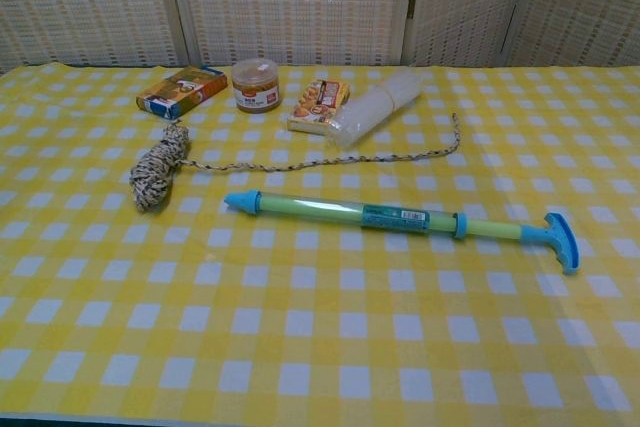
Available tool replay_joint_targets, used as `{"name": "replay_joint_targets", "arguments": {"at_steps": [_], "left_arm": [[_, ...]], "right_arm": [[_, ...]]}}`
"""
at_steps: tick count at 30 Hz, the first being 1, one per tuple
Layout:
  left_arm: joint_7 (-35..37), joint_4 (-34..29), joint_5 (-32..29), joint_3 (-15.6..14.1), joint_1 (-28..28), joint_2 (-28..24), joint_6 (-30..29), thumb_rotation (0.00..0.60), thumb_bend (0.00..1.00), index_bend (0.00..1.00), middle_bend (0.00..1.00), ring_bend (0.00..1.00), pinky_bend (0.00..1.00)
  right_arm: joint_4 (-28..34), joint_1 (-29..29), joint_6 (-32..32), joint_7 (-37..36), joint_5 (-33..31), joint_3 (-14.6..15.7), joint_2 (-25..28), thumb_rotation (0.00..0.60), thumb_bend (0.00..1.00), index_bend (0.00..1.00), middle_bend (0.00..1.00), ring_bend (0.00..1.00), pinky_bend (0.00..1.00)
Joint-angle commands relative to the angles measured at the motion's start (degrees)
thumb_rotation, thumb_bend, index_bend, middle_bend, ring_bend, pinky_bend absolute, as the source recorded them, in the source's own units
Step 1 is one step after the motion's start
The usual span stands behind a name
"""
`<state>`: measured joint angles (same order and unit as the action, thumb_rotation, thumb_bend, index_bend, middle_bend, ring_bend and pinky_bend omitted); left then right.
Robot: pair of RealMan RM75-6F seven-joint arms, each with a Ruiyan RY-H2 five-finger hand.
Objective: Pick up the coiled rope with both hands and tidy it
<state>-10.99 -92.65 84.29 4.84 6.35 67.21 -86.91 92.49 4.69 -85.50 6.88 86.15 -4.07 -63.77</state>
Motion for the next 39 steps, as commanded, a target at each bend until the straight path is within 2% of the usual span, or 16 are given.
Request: {"name": "replay_joint_targets", "arguments": {"at_steps": [1, 16, 20, 25, 31, 35, 39], "left_arm": [[-0.52, -0.43, -0.23, -0.15, 0.30, -0.21, 0.78, 0.600, 0.16, 0.00, 0.00, 0.00, 0.00], [-0.13, -1.96, 0.20, 1.08, 2.88, -1.23, 3.08, 0.600, 0.16, 0.05, 0.02, 0.02, 0.00], [2.52, -2.80, 0.70, 2.64, 5.99, -1.60, 6.05, 0.600, 0.16, 0.07, 0.06, 0.05, 0.02], [4.40, -4.18, -0.69, 5.00, 11.90, -2.34, 13.62, 0.600, 0.16, 0.08, 0.08, 0.08, 0.05], [4.04, -4.88, -7.73, 8.74, 20.22, -1.01, 25.12, 0.600, 0.16, 0.08, 0.08, 0.09, 0.08], [0.58, -2.23, -13.77, 11.51, 25.89, 3.24, 29.72, 0.600, 0.16, 0.09, 0.08, 0.09, 0.08], [-5.07, 1.78, -20.30, 12.94, 30.76, 8.62, 32.26, 0.600, 0.16, 0.08, 0.08, 0.09, 0.08]], "right_arm": [[-0.13, -0.11, -0.21, -0.16, 0.06, 0.00, -0.07, 0.600, 0.26, 0.00, 0.00, 0.04, 0.00], [-1.07, -0.70, -1.53, -1.63, 0.70, 0.00, -0.34, 0.600, 0.26, 0.00, 0.00, 0.04, 0.00], [-1.00, -0.69, -2.03, -1.71, 1.33, -0.06, -0.23, 0.600, 0.26, 0.00, 0.00, 0.04, 0.00], [-0.73, -0.86, -2.59, -1.71, 1.89, 0.01, 0.03, 0.600, 0.26, 0.00, 0.00, 0.04, 0.00], [-0.56, -0.89, -2.81, -1.62, 2.40, 0.12, 0.11, 0.600, 0.26, 0.00, 0.00, 0.04, 0.00], [-0.43, -0.92, -2.91, -1.52, 2.72, 0.22, 0.20, 0.600, 0.26, 0.00, 0.00, 0.04, 0.00], [-0.45, -1.16, -3.15, -1.64, 2.64, 0.27, 0.30, 0.600, 0.26, 0.00, 0.00, 0.04, 0.00]]}}
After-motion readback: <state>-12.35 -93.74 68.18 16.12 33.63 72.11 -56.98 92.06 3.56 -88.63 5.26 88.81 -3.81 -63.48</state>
